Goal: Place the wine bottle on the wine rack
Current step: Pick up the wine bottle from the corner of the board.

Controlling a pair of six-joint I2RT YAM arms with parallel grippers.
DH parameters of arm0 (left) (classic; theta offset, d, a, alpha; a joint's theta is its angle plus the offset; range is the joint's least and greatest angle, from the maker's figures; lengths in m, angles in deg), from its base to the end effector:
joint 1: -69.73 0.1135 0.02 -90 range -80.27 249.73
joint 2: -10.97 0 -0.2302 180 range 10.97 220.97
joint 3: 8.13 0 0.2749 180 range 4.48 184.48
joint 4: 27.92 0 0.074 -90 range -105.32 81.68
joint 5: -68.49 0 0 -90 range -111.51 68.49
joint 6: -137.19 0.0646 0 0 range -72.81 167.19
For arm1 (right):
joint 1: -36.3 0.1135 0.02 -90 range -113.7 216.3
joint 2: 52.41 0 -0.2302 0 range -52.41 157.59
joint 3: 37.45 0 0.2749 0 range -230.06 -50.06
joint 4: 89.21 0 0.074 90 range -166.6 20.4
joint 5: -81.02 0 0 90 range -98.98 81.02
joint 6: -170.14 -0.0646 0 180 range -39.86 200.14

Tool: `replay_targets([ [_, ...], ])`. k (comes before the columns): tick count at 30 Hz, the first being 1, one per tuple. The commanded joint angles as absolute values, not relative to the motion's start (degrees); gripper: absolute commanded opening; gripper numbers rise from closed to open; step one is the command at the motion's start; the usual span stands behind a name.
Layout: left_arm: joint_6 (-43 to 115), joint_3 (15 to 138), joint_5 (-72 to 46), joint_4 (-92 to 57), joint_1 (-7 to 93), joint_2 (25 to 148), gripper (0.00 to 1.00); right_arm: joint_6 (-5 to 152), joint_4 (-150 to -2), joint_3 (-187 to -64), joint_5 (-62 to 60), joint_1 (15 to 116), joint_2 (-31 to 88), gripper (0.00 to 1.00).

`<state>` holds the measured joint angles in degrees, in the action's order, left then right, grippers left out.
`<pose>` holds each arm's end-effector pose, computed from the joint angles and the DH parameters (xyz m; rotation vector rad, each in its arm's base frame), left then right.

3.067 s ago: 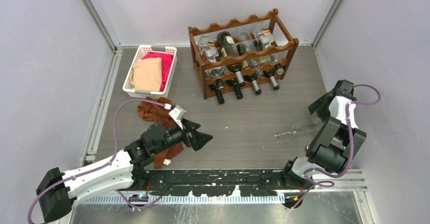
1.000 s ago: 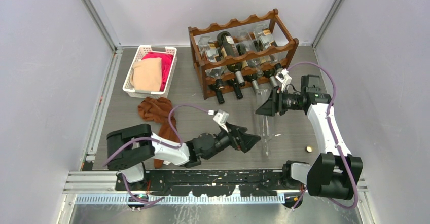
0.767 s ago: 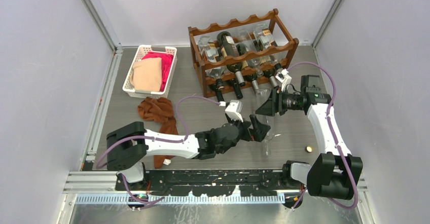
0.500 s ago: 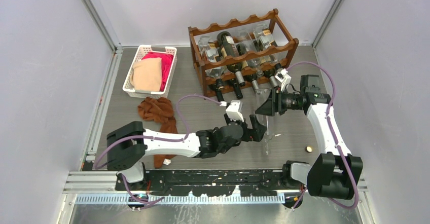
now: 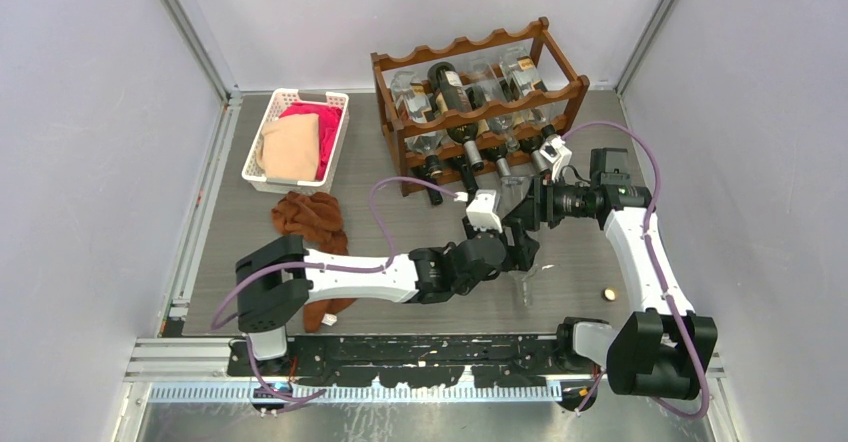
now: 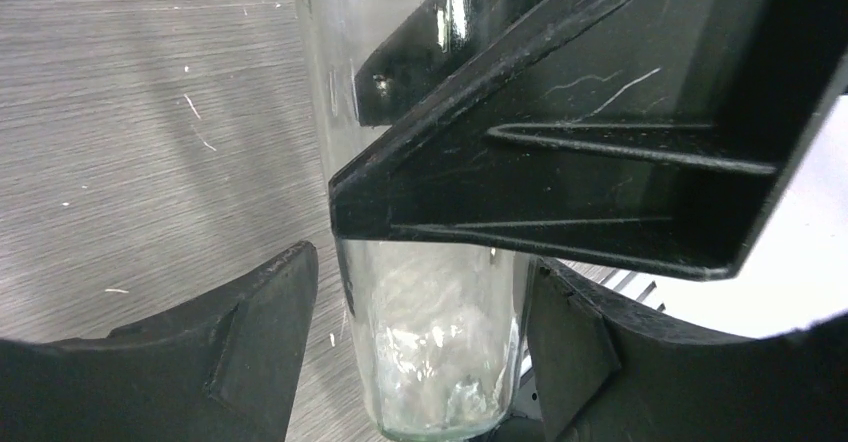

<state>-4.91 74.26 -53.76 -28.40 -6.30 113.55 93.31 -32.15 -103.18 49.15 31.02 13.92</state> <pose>0.1419 -0.4276 0.1999 0.0160 1.9855 -0.9858 0.2642 0.0307 0.2301 -0.5078 2.1821 1.1106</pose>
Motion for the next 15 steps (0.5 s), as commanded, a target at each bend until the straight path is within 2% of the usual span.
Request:
replay_targets([
  [1,-3.7,77.3,-55.4,-28.9,-5.3,115.4,0.67,92.6,-33.8,-105.6,51.4,31.6,11.6,0.04],
  [3,-2.5,76.6,-53.9,-32.0,-4.7,115.8,0.40,93.0,-33.1,-105.7,51.5,31.6,11.5,0.14],
  [5,-1.5,75.3,-51.5,-35.4,-3.7,115.8,0.07,93.5,-32.5,-105.9,51.7,31.6,11.3,0.26],
  [6,-1.0,74.1,-50.2,-37.4,-3.2,115.5,0.01,93.8,-32.2,-105.9,51.7,31.6,11.2,0.34],
  [13,4.5,60.0,-46.6,-58.4,-2.5,109.2,0.00,98.8,-27.2,-107.5,53.9,31.6,10.9,0.87],
  [14,4.9,57.7,-46.2,-60.9,-2.5,108.2,0.00,100.2,-25.9,-108.1,54.3,31.6,11.0,0.98],
  [15,5.4,55.7,-45.5,-63.3,-2.5,107.1,0.00,100.8,-25.3,-108.3,54.5,31.6,11.1,1.00],
])
